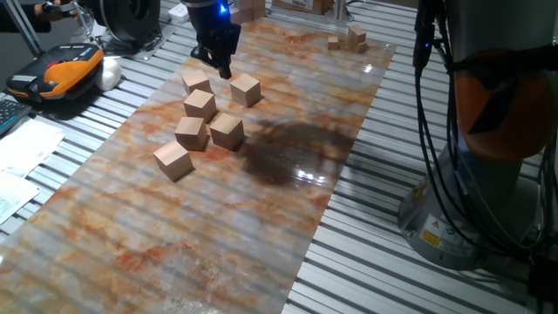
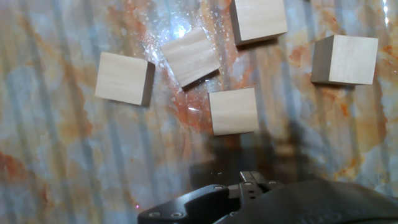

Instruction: Stack the blocks into a pyramid shape

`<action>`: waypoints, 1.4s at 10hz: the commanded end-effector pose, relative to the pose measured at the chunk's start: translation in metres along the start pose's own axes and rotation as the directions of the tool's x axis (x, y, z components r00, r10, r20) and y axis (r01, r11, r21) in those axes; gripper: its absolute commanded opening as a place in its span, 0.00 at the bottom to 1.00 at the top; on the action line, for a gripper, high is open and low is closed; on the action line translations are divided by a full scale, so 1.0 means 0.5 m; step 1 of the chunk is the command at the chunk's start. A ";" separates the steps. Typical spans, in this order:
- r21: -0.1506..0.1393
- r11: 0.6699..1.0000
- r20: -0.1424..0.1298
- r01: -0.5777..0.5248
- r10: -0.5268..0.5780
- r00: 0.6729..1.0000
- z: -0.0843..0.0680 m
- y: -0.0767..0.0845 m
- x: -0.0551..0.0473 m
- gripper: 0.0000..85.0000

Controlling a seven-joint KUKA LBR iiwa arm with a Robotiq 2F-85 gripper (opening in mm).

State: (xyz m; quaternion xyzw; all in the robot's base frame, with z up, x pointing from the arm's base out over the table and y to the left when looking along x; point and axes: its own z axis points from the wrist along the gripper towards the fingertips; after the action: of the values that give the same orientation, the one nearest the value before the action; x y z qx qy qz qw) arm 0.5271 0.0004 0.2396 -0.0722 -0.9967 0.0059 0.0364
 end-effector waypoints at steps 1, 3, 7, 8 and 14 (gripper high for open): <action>0.001 1.000 0.008 0.001 -0.001 1.000 0.001 0.000 -0.008 0.00; 0.015 1.000 0.018 -0.017 0.017 1.000 0.002 0.007 -0.018 0.00; -0.023 1.000 -0.014 0.005 -0.005 1.000 -0.008 0.019 -0.029 0.00; -0.003 1.000 -0.008 0.011 -0.011 1.000 -0.009 0.023 -0.031 0.00; 0.030 1.000 -0.024 -0.006 0.007 1.000 -0.012 0.044 -0.060 0.00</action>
State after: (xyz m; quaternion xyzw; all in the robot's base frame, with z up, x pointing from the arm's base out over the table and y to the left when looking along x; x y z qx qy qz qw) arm 0.5611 0.0169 0.2432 -0.0737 -0.9959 0.0210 0.0483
